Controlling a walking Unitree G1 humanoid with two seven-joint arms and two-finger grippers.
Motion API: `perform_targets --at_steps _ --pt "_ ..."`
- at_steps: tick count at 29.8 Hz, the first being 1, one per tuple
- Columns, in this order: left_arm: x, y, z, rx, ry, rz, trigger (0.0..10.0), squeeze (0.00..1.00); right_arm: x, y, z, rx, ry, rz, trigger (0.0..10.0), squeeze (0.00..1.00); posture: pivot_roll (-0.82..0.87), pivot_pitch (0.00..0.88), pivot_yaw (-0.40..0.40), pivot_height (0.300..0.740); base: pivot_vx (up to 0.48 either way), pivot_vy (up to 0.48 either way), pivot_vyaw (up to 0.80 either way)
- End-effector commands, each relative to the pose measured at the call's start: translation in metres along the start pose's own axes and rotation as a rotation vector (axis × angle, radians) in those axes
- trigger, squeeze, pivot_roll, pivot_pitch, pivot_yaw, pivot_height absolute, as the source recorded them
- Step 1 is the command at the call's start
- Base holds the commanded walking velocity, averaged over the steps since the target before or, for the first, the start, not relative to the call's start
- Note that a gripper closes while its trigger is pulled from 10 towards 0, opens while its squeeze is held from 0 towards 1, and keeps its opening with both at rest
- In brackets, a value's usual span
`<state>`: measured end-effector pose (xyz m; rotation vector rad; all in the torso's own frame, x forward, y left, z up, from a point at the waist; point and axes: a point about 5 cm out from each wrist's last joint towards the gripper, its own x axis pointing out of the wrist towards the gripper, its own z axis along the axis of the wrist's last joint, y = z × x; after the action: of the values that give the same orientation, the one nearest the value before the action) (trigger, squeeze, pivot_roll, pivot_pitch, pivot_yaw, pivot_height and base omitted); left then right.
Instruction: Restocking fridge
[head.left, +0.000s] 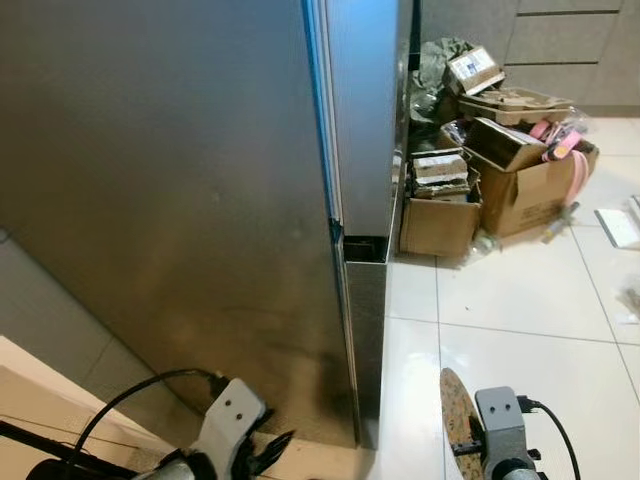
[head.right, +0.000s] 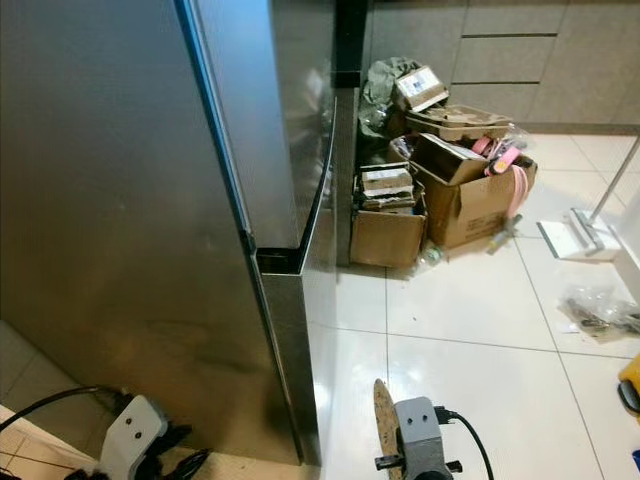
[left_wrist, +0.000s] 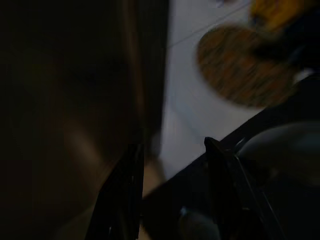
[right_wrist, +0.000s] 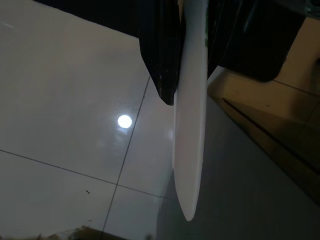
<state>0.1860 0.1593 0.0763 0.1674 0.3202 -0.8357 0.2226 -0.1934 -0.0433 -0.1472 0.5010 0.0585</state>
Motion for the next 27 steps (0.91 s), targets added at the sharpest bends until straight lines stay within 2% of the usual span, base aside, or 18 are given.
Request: perform_targets --at_steps 1,4,9,14,15,16,17,18,21,23,25,27 --pt "0.005 -0.010 0.004 -0.035 -0.014 -0.062 10.0 0.00 -0.001 0.003 -0.004 -0.001 0.025 0.006 10.0 0.00 -0.06 0.092 0.084 0.737 0.000 0.000 0.00" --pt "0.017 -0.026 0.020 -0.062 -0.050 -0.223 10.0 0.00 0.000 0.002 -0.003 -0.003 0.023 0.004 10.0 0.00 -0.07 0.088 0.081 0.737 0.000 0.000 0.00" --pt "0.026 -0.029 0.026 -0.056 -0.063 -0.236 10.0 0.00 -0.001 0.000 -0.004 -0.009 0.030 -0.002 10.0 0.00 -0.07 0.088 0.080 0.737 0.000 0.000 0.00" --pt "0.034 -0.028 0.029 -0.095 -0.076 -0.203 10.0 0.00 -0.004 -0.007 -0.010 -0.010 0.057 -0.045 10.0 0.00 -0.07 0.088 0.080 0.737 0.000 0.000 0.00" --pt "0.036 -0.013 0.021 -0.074 -0.039 -0.080 10.0 0.00 -0.007 -0.011 -0.016 -0.013 0.078 -0.068 10.0 0.00 -0.07 0.089 0.083 0.737 0.000 0.000 0.00" --pt "0.035 -0.008 0.017 -0.054 -0.018 -0.033 10.0 0.00 -0.008 -0.011 -0.018 -0.013 0.084 -0.073 10.0 0.00 -0.07 0.090 0.082 0.737 0.000 0.000 0.00" --pt "0.035 -0.008 0.017 -0.054 -0.018 -0.033 10.0 0.00 -0.008 -0.011 -0.018 -0.013 0.084 -0.073 10.0 0.00 -0.07 0.090 0.082 0.737 0.000 0.000 0.00" --pt "0.032 0.002 0.006 -0.053 0.025 0.044 10.0 0.00 -0.011 -0.012 -0.022 -0.015 0.100 -0.079 10.0 0.00 -0.07 0.090 0.082 0.737 0.000 0.000 0.00" --pt "0.031 0.007 -0.001 -0.049 0.048 0.098 10.0 0.00 -0.013 -0.012 -0.026 -0.016 0.115 -0.081 10.0 0.00 -0.07 0.089 0.080 0.737 0.000 0.000 0.00" --pt "0.027 0.018 -0.016 -0.055 0.099 0.206 10.0 0.00 -0.018 -0.011 -0.035 -0.032 0.156 -0.082 10.0 0.00 -0.07 0.089 0.080 0.737 0.000 0.000 0.00" --pt "0.027 0.018 -0.016 -0.055 0.099 0.206 10.0 0.00 -0.018 -0.011 -0.035 -0.032 0.156 -0.082 10.0 0.00 -0.07 0.089 0.080 0.737 0.000 0.000 0.00" --pt "0.024 0.028 -0.035 -0.075 0.156 0.349 10.0 0.00 -0.028 -0.007 -0.051 -0.059 0.219 -0.067 10.0 0.00 -0.06 0.085 0.070 0.737 0.000 0.000 0.00"
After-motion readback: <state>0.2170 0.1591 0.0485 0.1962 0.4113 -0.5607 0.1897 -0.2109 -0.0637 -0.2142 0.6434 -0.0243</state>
